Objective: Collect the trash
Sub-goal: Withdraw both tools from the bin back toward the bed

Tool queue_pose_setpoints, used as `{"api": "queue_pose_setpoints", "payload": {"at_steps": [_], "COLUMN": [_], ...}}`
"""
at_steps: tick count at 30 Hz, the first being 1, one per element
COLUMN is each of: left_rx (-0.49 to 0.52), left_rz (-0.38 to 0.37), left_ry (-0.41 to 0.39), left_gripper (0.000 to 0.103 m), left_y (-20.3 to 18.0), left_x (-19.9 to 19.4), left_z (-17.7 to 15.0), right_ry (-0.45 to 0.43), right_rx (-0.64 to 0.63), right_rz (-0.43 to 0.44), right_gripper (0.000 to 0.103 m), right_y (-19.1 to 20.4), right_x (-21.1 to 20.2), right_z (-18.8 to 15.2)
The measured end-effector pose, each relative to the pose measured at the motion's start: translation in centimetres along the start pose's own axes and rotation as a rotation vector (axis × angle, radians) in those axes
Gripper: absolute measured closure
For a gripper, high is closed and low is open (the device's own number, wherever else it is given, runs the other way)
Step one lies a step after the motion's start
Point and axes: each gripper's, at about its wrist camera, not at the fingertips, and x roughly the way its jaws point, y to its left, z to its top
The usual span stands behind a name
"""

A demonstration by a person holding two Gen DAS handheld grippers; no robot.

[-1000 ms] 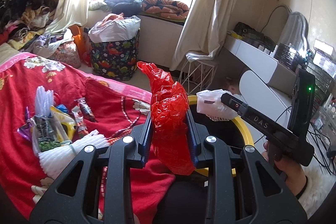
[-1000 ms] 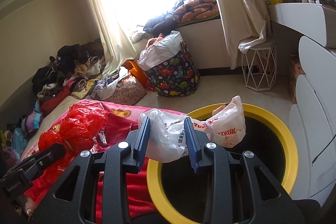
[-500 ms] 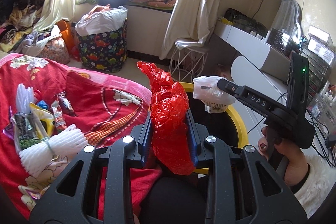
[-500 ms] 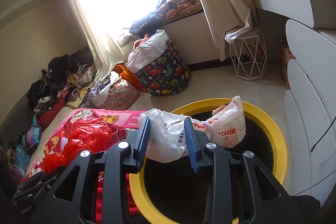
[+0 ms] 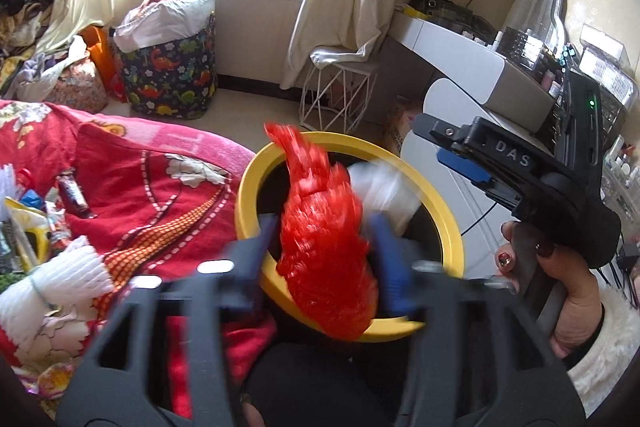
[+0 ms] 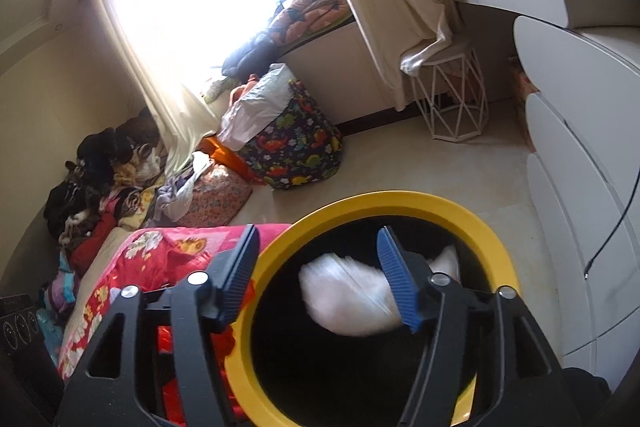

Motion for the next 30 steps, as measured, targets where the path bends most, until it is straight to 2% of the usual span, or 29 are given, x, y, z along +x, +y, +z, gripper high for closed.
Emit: {"api": "queue_pose_setpoints", "payload": {"at_steps": [1, 3, 4, 10, 30], "left_rx": [-0.012, -0.018, -0.017, -0.029, -0.118], "left_rz": [-0.007, -0.004, 0.009, 0.038, 0.156], "left_ry": [-0.004, -0.009, -0.014, -0.048, -0.181], "left_gripper": [0.031, 0.026, 0.018, 0.011, 0.011], "left_y": [0.1, 0.1, 0.1, 0.4, 4.1], "left_x": [0.2, 0.2, 0.1, -0.9, -6.1], "left_z": [-0.1, -0.2, -0.2, -0.1, 0.5], "right_ry": [0.0, 0.002, 0.005, 0.001, 0.011], "right_rx": [0.002, 0.006, 0.006, -0.029, -0.159], "right_rz": [-0.011, -0.03, -0.035, -0.054, -0.012], "right_gripper": [0.037, 0.034, 0.033, 0.028, 0.022], "right_y": [-0.2, -0.5, -0.6, -0.1, 4.4], "right_x": [0.0, 0.0, 0.0, 0.0, 0.0], "right_z": [0.0, 0.0, -0.1, -0.4, -1.8]}}
